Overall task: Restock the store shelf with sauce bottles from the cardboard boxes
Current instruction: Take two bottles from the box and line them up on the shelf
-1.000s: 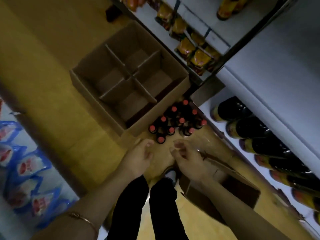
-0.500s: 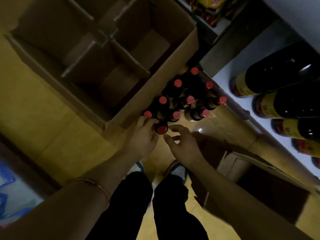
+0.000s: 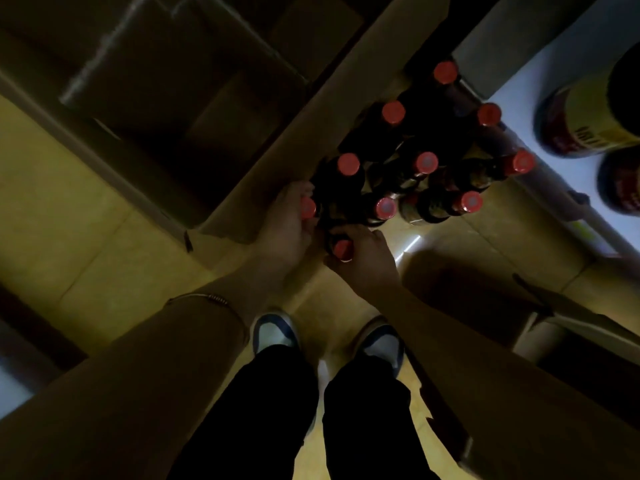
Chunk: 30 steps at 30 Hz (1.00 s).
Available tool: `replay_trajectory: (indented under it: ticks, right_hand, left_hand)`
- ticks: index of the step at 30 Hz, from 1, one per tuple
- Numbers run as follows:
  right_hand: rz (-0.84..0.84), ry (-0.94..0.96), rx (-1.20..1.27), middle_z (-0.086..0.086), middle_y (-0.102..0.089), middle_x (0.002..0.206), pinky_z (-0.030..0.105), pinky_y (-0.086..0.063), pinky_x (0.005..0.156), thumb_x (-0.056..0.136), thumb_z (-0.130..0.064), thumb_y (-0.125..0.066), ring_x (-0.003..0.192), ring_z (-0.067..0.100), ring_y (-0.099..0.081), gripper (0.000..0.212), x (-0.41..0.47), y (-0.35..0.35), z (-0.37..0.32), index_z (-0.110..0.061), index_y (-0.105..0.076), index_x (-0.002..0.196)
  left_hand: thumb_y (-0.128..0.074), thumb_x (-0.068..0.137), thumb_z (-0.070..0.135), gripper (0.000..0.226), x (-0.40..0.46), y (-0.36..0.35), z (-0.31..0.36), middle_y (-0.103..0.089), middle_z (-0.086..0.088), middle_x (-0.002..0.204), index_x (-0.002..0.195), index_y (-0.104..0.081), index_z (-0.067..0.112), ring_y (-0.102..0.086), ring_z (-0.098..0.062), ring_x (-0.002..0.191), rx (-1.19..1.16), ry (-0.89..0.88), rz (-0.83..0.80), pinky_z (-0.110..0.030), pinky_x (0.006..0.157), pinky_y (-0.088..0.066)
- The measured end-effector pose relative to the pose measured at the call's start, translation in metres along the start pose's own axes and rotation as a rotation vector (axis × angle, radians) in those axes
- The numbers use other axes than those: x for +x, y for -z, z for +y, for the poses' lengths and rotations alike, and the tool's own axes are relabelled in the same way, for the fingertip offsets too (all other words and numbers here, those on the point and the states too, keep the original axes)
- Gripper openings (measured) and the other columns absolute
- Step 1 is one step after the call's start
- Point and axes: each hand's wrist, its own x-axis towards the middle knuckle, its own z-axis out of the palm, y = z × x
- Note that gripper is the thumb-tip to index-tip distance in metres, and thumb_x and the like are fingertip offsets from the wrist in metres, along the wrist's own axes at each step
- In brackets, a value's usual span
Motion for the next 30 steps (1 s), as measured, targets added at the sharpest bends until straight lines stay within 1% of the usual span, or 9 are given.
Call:
replay_trajectory:
  ticks: [4,10,16,18,20,22,24,28,30]
  right_hand:
    - [0.009,0.045,0.115,-0.001,-0.062,0.122,0.041,-0.046,0.091,0.073,-0.026,-0.081,0.111,0.026,-0.054,0.049,0.006,-0.01,0.018,-0.024,-0.061,0.119]
    - [0.049,0.085,0.088,-0.004,-0.067,0.117,0.032,-0.044,0.085,0.075,-0.031,-0.081,0.104,0.025,-0.053,0.048,0.02,-0.02,0.035,-0.024,-0.063,0.12]
    - [0.123,0.135,0.045,-0.006,-0.071,0.108,0.035,-0.049,0.081,0.074,-0.036,-0.08,0.098,0.024,-0.06,0.04,0.023,-0.023,0.037,-0.027,-0.068,0.111]
    - [0.15,0.113,0.085,-0.002,-0.074,0.1,0.038,-0.051,0.08,0.073,-0.034,-0.082,0.094,0.024,-0.067,0.036,0.019,-0.015,0.035,-0.025,-0.071,0.107]
    - [0.153,0.074,0.099,0.004,-0.075,0.098,0.039,-0.051,0.083,0.072,-0.032,-0.083,0.094,0.024,-0.068,0.036,0.011,0.001,0.03,-0.021,-0.073,0.105]
    - [0.118,0.065,0.094,0.006,-0.075,0.096,0.041,-0.052,0.085,0.072,-0.031,-0.082,0.093,0.025,-0.068,0.033,-0.003,0.018,0.023,-0.018,-0.073,0.102]
    - [0.109,0.073,0.118,0.008,-0.074,0.095,0.043,-0.053,0.085,0.071,-0.032,-0.08,0.091,0.025,-0.068,0.034,-0.023,0.037,0.008,-0.017,-0.074,0.101]
    - [0.182,0.092,0.126,0.012,-0.069,0.091,0.045,-0.053,0.081,0.068,-0.035,-0.078,0.091,0.027,-0.063,0.036,-0.075,0.085,-0.04,-0.013,-0.074,0.095]
    - [0.235,0.142,0.154,0.01,-0.067,0.086,0.046,-0.052,0.08,0.068,-0.035,-0.078,0.092,0.027,-0.061,0.032,-0.102,0.116,-0.071,-0.009,-0.074,0.087]
  left_hand:
    - [-0.072,0.081,0.004,0.04,0.019,-0.008,-0.021,-0.056,0.0,0.123,0.119,-0.059,0.009,-0.05,-0.006,0.112,-0.231,0.038,-0.089,-0.01,0.091,-0.038]
    - [-0.075,0.07,-0.011,0.042,0.037,-0.032,-0.051,-0.055,0.008,0.099,0.101,-0.055,0.01,-0.053,0.019,0.088,-0.401,-0.043,-0.077,-0.003,0.082,-0.039]
    - [-0.075,0.073,-0.009,0.028,0.035,-0.047,-0.05,-0.058,0.005,0.094,0.09,-0.057,0.004,-0.055,0.018,0.089,-0.466,-0.054,0.105,-0.005,0.087,-0.038]
    - [-0.081,0.072,0.002,0.026,0.022,-0.044,-0.05,-0.064,0.001,0.093,0.089,-0.061,0.006,-0.06,0.004,0.09,-0.436,-0.023,0.129,-0.011,0.087,-0.043]
    - [-0.082,0.073,0.012,0.024,0.004,-0.033,-0.047,-0.066,0.002,0.09,0.084,-0.062,0.014,-0.062,-0.004,0.087,-0.398,0.016,0.13,-0.015,0.083,-0.046]
    - [-0.081,0.076,0.018,0.02,-0.016,-0.014,-0.036,-0.065,0.007,0.082,0.079,-0.061,0.018,-0.063,0.002,0.076,-0.413,0.066,0.121,-0.012,0.073,-0.047]
    - [-0.078,0.078,0.028,0.022,-0.034,0.008,-0.018,-0.065,0.004,0.075,0.078,-0.062,0.012,-0.062,0.002,0.068,-0.355,0.077,0.116,-0.01,0.061,-0.045]
    - [-0.076,0.081,0.027,0.043,-0.083,0.057,0.038,-0.059,-0.023,0.072,0.079,-0.056,-0.011,-0.057,-0.018,0.065,-0.387,0.057,0.097,-0.032,0.064,-0.046]
    - [-0.076,0.079,0.026,0.045,-0.111,0.081,0.072,-0.055,-0.023,0.067,0.075,-0.053,-0.013,-0.053,-0.018,0.063,-0.426,0.009,0.106,-0.03,0.062,-0.043]
